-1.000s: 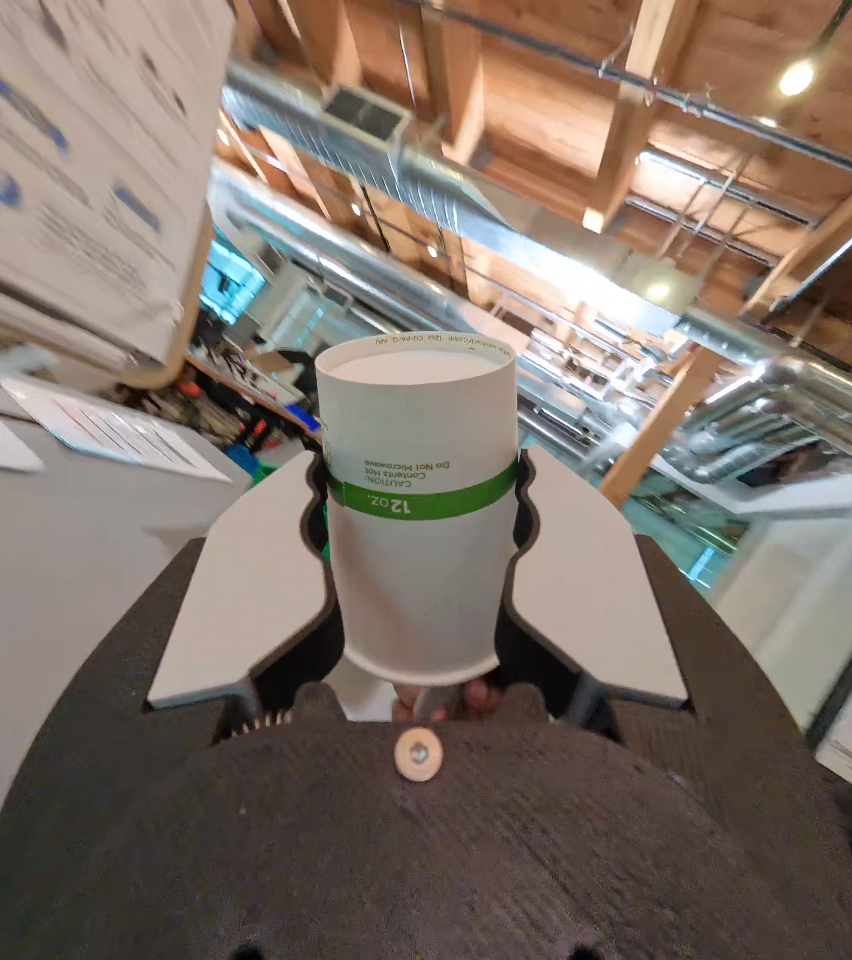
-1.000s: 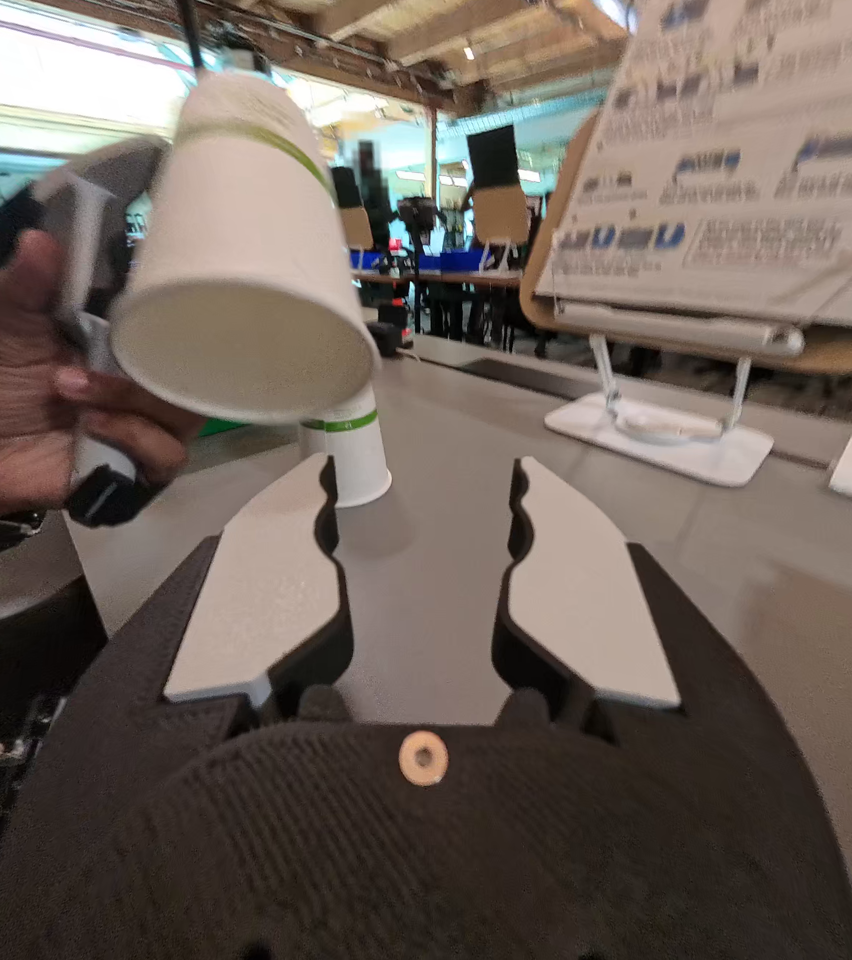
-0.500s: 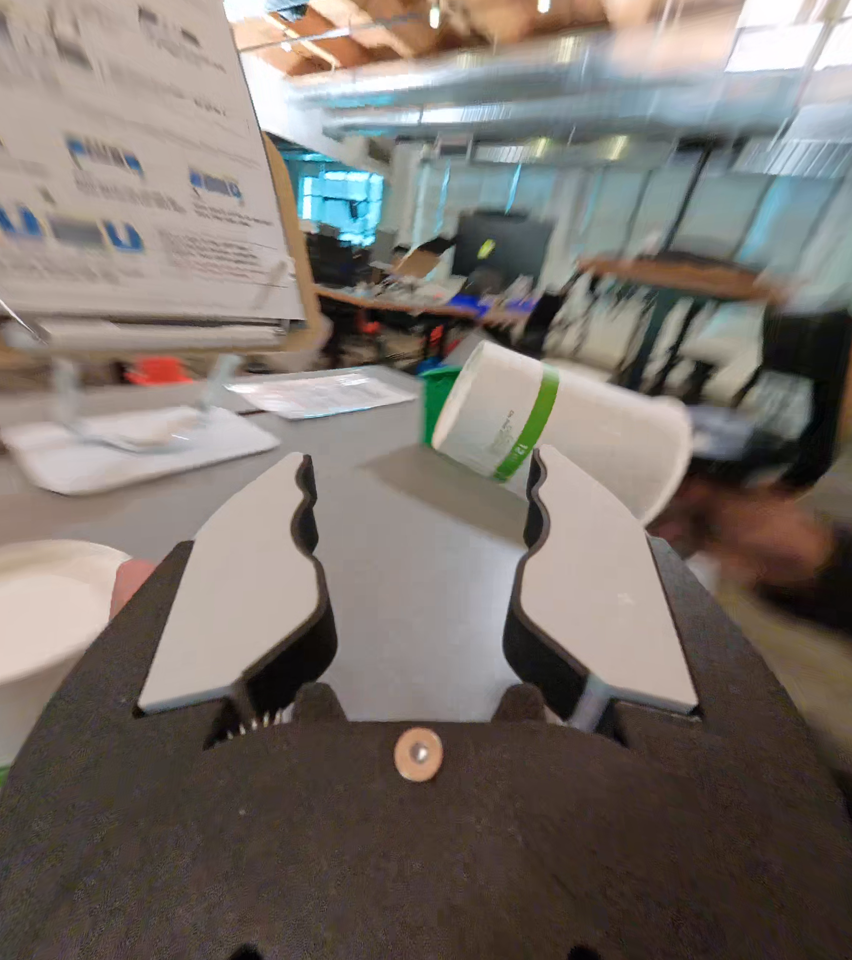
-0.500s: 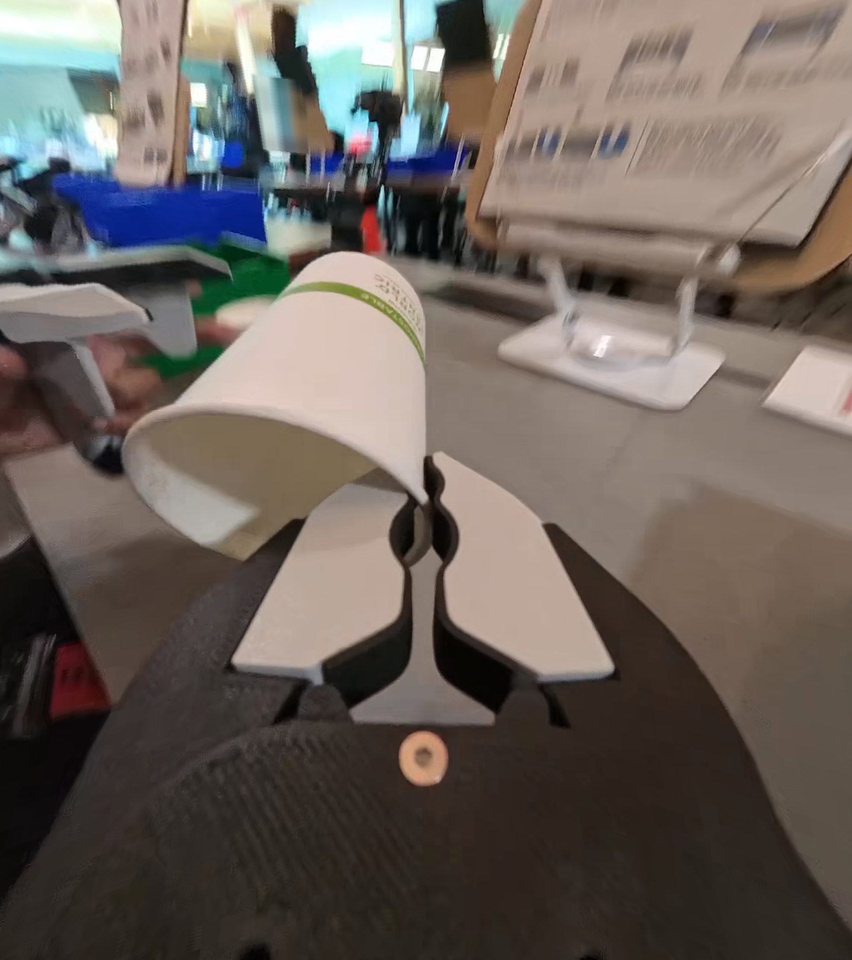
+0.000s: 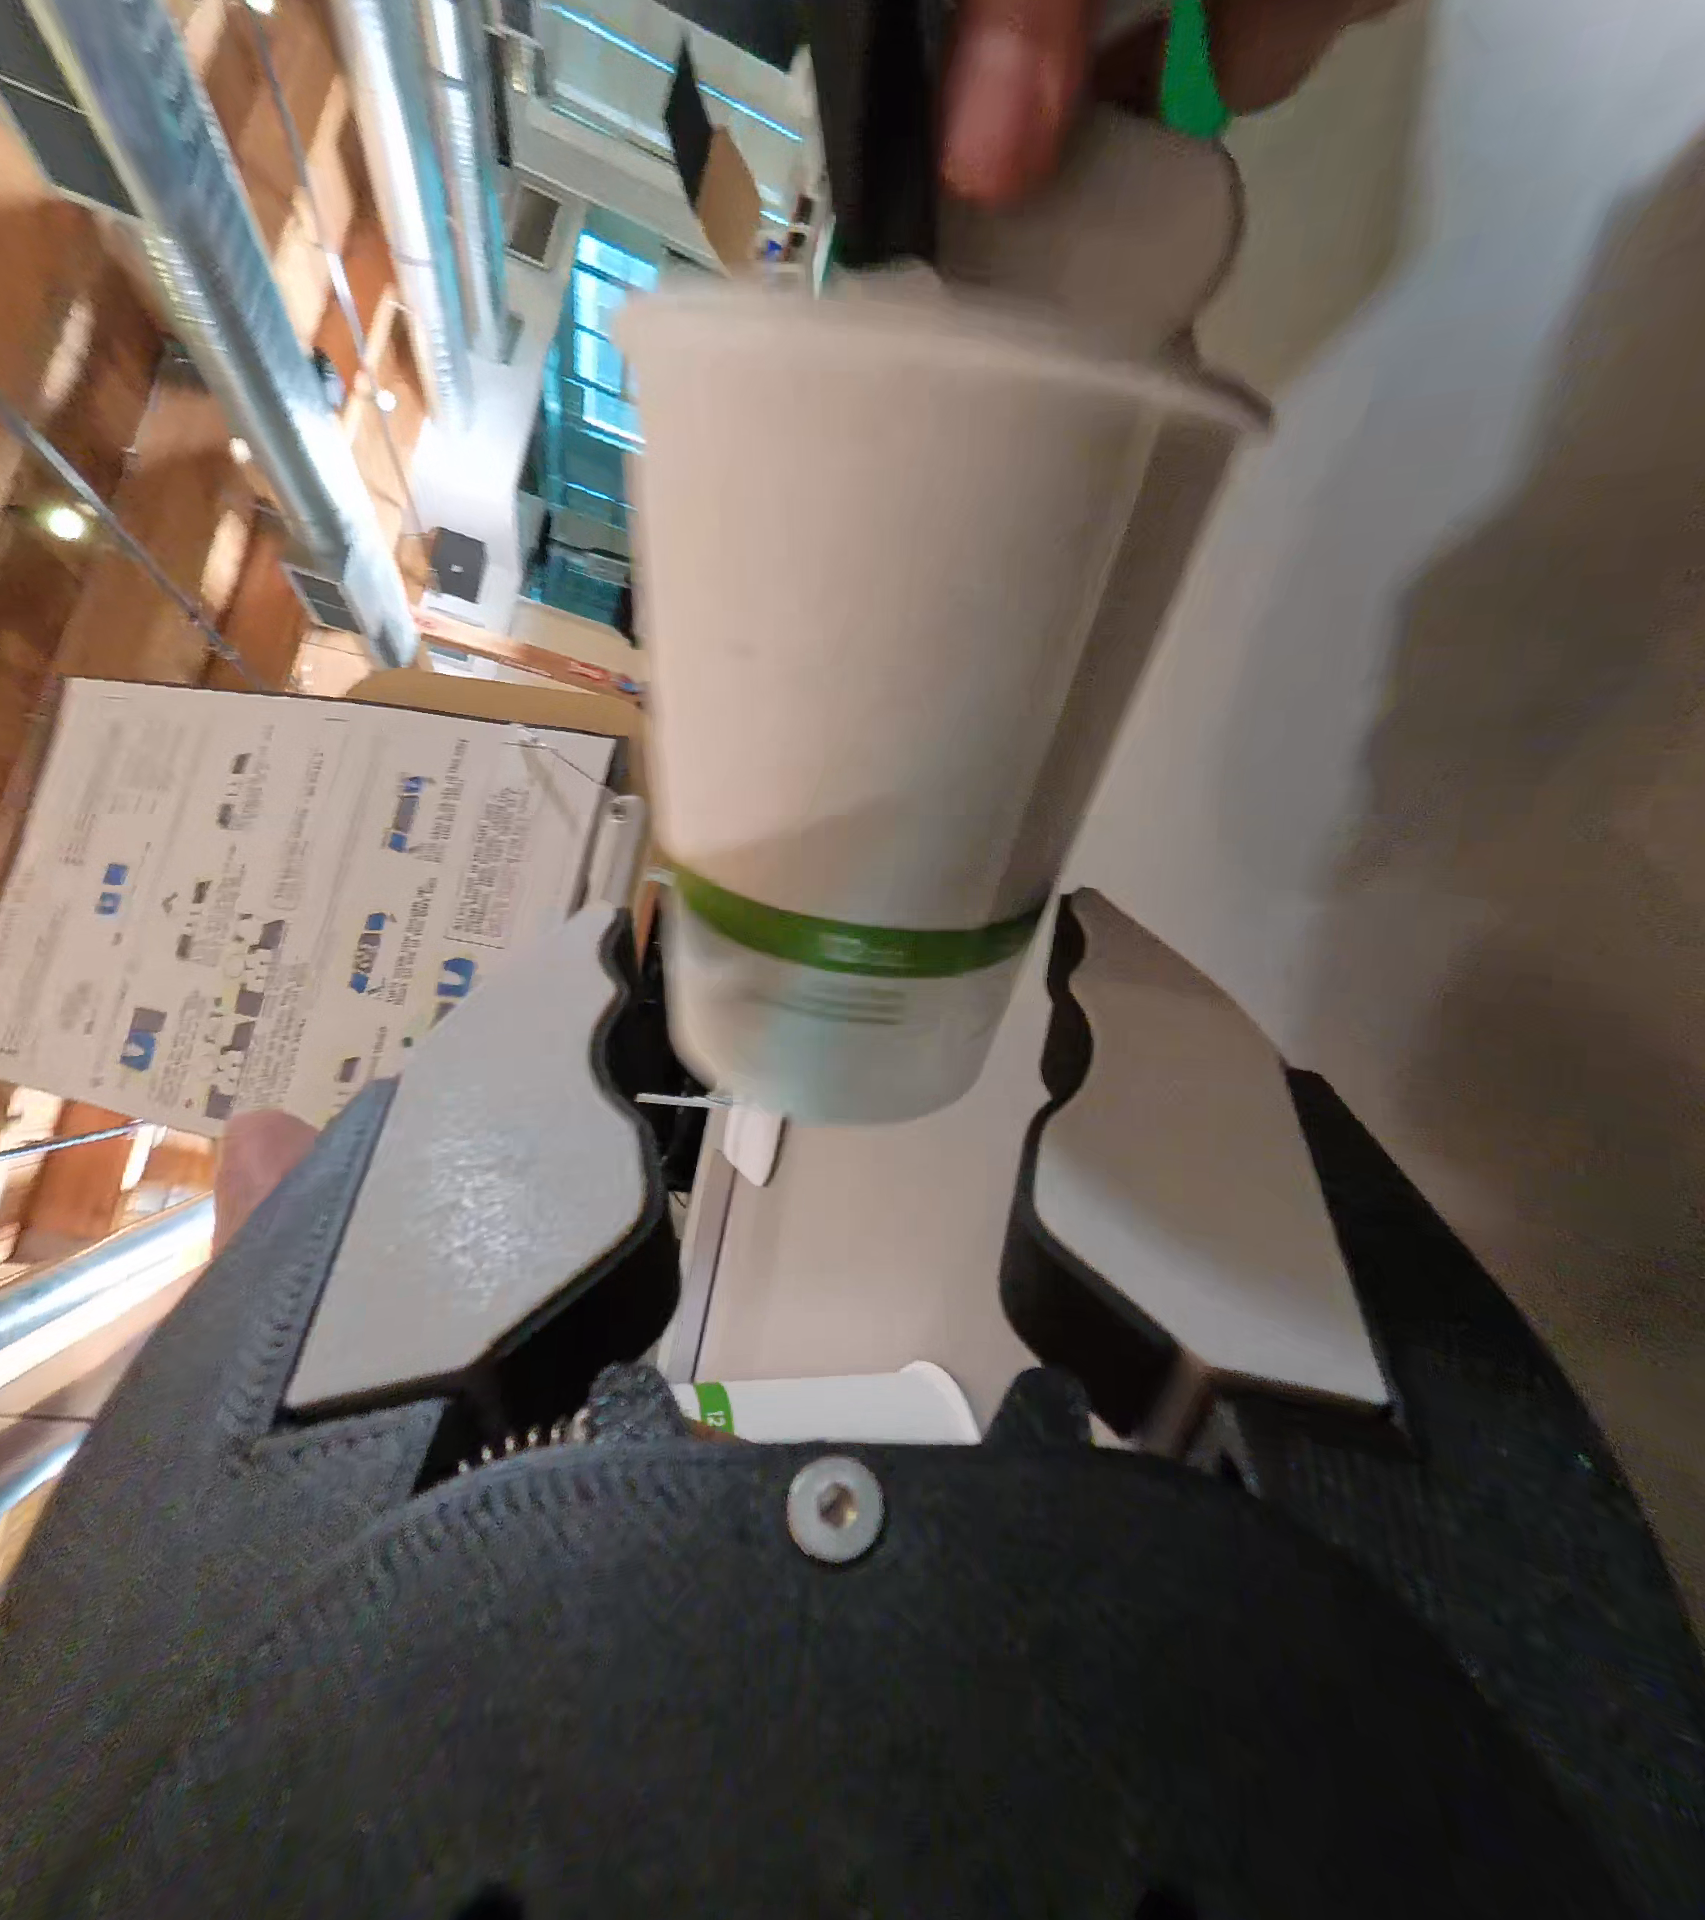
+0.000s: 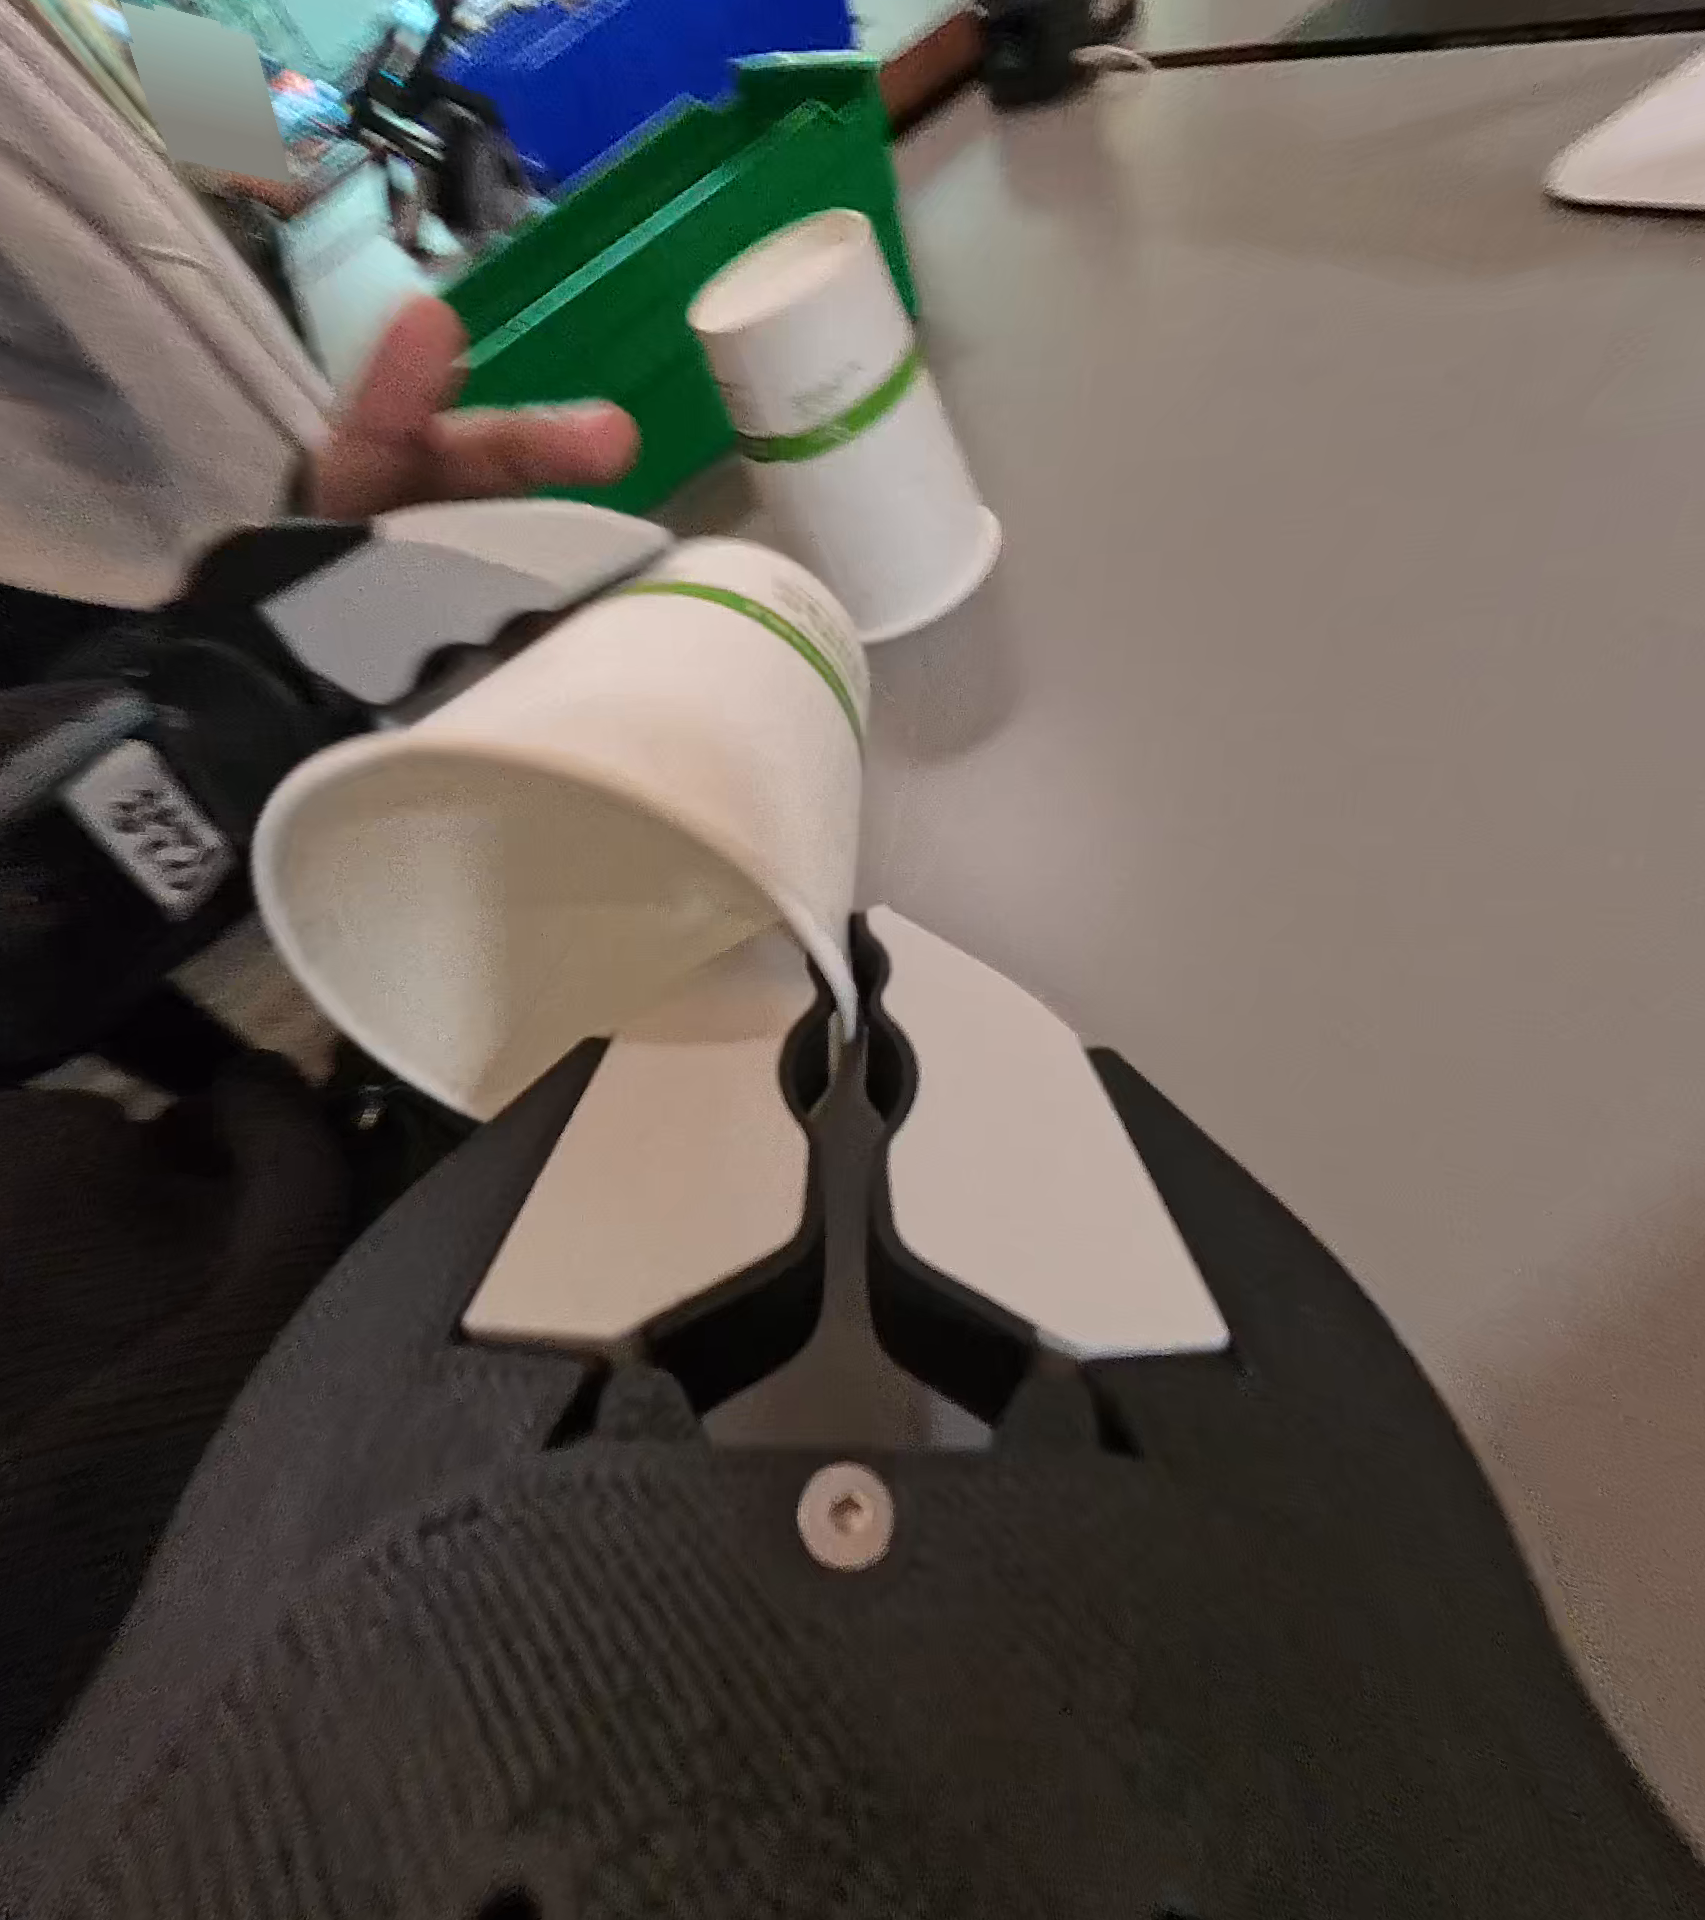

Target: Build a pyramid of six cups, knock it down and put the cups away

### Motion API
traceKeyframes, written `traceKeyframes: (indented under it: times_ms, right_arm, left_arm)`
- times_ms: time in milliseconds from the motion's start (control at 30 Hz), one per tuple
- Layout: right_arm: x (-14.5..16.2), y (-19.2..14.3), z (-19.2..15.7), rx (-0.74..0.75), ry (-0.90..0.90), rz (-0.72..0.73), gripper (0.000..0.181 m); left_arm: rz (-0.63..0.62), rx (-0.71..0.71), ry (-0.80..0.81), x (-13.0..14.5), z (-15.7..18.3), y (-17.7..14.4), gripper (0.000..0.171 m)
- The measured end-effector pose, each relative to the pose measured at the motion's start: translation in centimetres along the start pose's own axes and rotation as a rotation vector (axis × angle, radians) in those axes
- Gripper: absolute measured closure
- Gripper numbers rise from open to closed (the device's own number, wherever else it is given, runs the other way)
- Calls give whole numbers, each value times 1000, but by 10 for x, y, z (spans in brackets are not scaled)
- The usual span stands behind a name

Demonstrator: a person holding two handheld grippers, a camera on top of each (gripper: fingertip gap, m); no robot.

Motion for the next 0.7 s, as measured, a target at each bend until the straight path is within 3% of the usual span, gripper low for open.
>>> traceKeyframes:
  times_ms: [167, 200, 233, 333, 433, 567, 700]
  right_arm:
    - [-1, 3, -5, -54, -39, 41, 176]
    - [-3, 2, -5, -56, -64, 76, 164]
    - [-8, 1, -4, -42, -79, 123, 144]
    - [-29, -12, -13, -65, -122, 290, 108]
    - [-47, -28, -24, -73, -196, 455, 96]
    - [-55, -34, -36, -13, -351, 554, 81]
    - [-55, -23, -50, 12, -416, 600, 69]
  left_arm:
    - [-7, 30, -53, 5, 1, 0, 97]
    - [-15, 38, -87, 5, 0, 0, 97]
    - [-22, 40, -144, 6, -3, 1, 97]
    - [-28, 40, -401, 9, -18, 3, 97]
    - [-31, 44, -646, 18, -32, 2, 97]
    - [9, 21, -933, 17, -48, 2, 97]
    - [63, 85, -1072, -3, -42, 4, 97]
Point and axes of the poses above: each gripper's, where its closed fingertips meet, y out along the fingers, x out of its underside, z = x × y across the jaws, the point moved 3 cm from there along -y, back along the fingers, and after that the axes turned 6 degrees about -x, right-handed, at the moved point
